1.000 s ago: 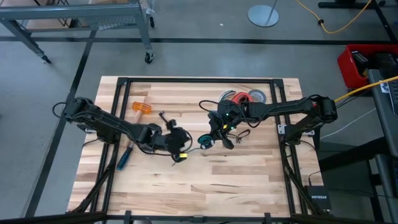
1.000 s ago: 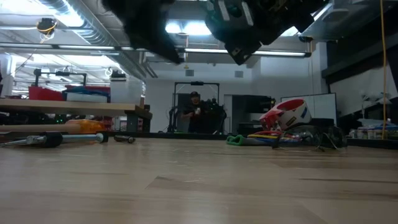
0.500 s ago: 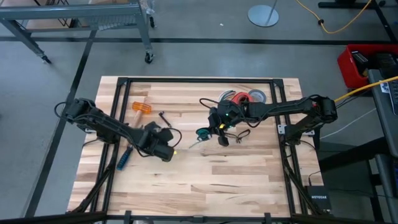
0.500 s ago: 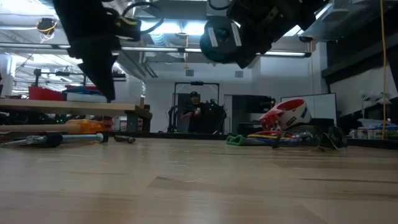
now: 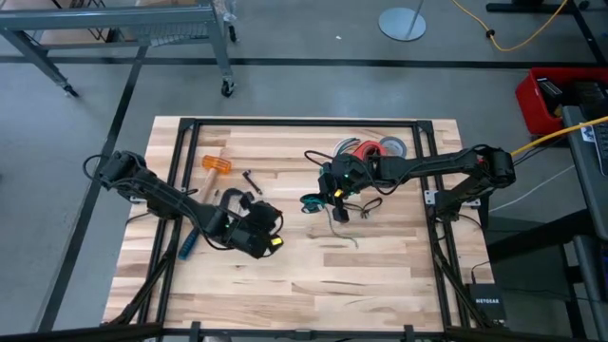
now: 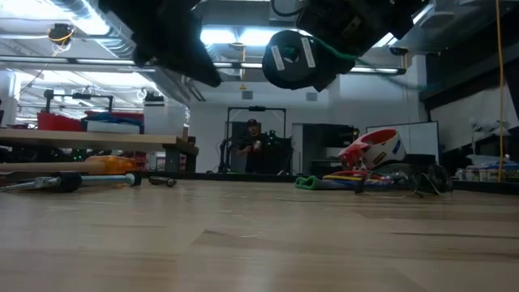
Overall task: Coil cords
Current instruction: Coil the green wire to the spool
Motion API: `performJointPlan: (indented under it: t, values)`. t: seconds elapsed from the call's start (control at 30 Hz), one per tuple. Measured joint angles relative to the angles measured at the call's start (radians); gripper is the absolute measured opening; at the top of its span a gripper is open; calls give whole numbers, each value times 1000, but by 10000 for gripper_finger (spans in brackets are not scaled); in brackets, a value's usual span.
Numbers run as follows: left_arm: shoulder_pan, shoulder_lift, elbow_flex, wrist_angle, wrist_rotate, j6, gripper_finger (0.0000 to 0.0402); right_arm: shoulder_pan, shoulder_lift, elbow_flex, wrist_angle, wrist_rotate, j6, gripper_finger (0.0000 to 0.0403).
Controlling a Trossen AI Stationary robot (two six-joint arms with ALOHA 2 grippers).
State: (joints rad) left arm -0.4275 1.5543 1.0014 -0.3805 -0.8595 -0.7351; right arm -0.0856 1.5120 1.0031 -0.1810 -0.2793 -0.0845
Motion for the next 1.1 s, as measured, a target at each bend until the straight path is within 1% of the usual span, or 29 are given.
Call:
performJointPlan:
  t: [0.13,0.23,0.37,0.47,0.53,0.63,0.8,0.9,1.0,1.1]
  values:
    - [25,0,-62,168,37,21,5,0,0,0,4,9,-2,7]
    - [45,1,-116,238,100,-44,14,0,0,0,25,27,-3,7]
    - [71,1,-187,363,168,-130,46,0,0,0,93,75,-3,7]
    - [91,1,-238,508,180,-166,78,0,0,0,162,104,-3,7]
    - [107,1,-263,610,184,-138,98,0,0,0,205,116,-3,7]
    - [133,1,-276,738,187,-51,120,0,0,0,258,138,-3,7]
    - [150,1,-275,925,207,135,131,0,0,0,332,222,-3,7]
    - [142,1,-275,967,222,185,128,0,0,0,387,293,-3,7]
    - [131,1,-275,967,224,191,120,0,0,0,459,351,-3,7]
    - [126,1,-275,968,225,224,111,0,0,0,515,366,-3,7]
